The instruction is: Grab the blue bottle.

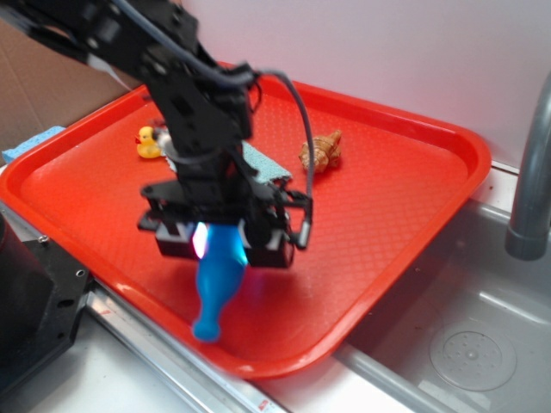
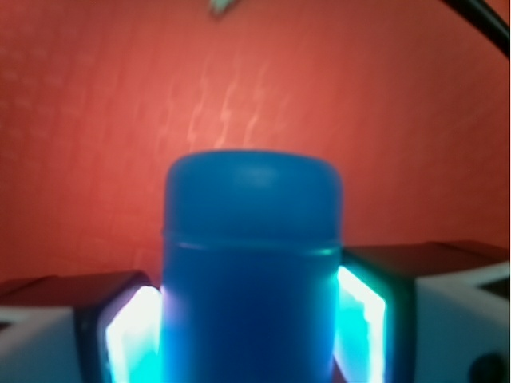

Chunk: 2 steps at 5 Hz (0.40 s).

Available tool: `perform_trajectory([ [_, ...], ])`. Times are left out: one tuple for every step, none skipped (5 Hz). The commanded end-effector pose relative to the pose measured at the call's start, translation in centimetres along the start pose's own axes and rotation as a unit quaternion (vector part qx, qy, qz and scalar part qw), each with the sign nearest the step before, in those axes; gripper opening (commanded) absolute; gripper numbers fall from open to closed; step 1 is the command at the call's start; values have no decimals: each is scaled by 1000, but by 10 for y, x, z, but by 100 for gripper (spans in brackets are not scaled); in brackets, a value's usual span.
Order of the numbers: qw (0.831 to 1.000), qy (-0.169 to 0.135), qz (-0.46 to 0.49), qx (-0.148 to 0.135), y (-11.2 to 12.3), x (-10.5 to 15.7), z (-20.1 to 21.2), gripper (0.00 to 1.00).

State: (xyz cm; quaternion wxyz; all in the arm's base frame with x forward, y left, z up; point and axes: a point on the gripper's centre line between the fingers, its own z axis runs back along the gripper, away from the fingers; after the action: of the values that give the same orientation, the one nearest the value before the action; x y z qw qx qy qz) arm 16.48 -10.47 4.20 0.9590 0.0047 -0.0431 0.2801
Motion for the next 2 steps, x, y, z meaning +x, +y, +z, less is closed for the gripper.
perform_trajectory([
  [995,8,-93,-22,10,56,67,0],
  [990,-3,-128,-58,24,82,101,0],
])
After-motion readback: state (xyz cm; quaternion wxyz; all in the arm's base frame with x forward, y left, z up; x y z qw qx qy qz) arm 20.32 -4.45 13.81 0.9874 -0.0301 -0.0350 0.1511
